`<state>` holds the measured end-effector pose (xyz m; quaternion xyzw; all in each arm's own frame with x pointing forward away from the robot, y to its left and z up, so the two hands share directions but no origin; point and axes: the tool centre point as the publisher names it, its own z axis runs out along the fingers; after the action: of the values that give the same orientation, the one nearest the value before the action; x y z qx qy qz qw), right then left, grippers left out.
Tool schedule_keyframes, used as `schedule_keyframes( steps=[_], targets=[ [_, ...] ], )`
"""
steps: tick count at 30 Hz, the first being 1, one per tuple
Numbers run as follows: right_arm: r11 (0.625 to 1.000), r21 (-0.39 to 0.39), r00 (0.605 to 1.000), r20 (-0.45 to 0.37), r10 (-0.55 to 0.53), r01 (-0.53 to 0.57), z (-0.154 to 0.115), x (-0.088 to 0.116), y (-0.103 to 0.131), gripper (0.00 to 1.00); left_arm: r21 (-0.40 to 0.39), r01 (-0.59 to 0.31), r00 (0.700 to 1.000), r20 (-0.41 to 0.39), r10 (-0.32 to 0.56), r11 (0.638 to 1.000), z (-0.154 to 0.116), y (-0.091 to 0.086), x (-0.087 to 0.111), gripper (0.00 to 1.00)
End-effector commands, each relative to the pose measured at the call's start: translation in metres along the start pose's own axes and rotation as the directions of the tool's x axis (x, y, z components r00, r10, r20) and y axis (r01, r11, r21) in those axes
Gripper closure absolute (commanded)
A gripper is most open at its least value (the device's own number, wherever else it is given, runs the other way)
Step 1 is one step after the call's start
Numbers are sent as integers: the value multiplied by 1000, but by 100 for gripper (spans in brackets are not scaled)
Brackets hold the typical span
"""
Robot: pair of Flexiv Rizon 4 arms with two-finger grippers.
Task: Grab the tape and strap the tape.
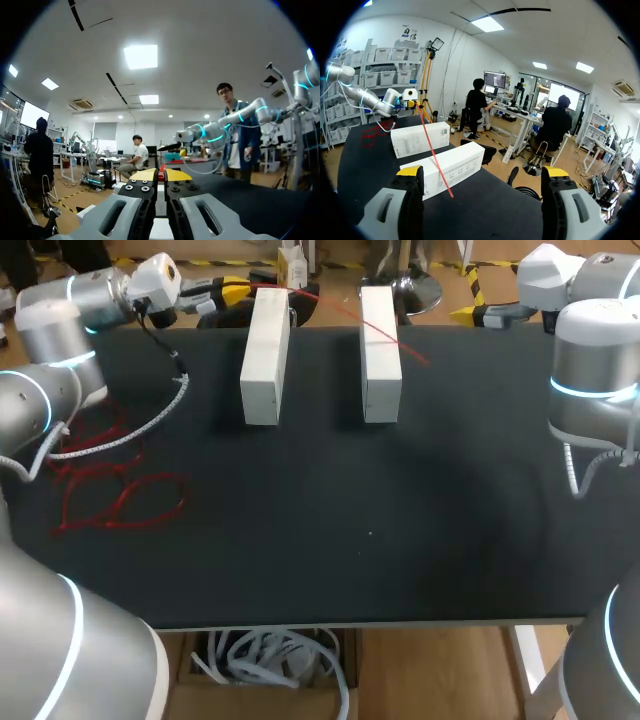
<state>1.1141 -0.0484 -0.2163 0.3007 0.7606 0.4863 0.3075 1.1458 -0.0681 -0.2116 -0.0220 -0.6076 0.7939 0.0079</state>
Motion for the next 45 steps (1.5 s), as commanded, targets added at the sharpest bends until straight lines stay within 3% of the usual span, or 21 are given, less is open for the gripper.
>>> schedule_keyframes(
  steps=[1, 6, 17, 23, 43, 45],
  targets=[
    [1000, -2, 1000, -2, 0, 0, 0, -1, -1, 0, -28, -8, 937, -348, -3, 1000, 5, -17, 0, 100],
    [1000, -2, 1000, -2, 0, 0, 0, -1, -1, 0, -38, -25, 945, -326, 11, 999, 15, -33, 5, 100],
    [1000, -2, 1000, -2, 0, 0, 0, -1, -1, 0, -79, 43, 968, -243, -61, 996, 21, -41, 25, 100],
    [1000, -2, 1000, -2, 0, 0, 0, -1, -1, 0, -70, 29, 979, -199, -42, 997, 24, -42, 31, 100],
    [1000, -2, 1000, -2, 0, 0, 0, -1, -1, 0, -75, 25, 980, -197, -40, 997, 24, -43, 32, 100],
    [1000, -2, 1000, -2, 0, 0, 0, -1, -1, 0, -41, 33, 980, -195, -41, 999, 29, -47, 33, 100]
  ],
)
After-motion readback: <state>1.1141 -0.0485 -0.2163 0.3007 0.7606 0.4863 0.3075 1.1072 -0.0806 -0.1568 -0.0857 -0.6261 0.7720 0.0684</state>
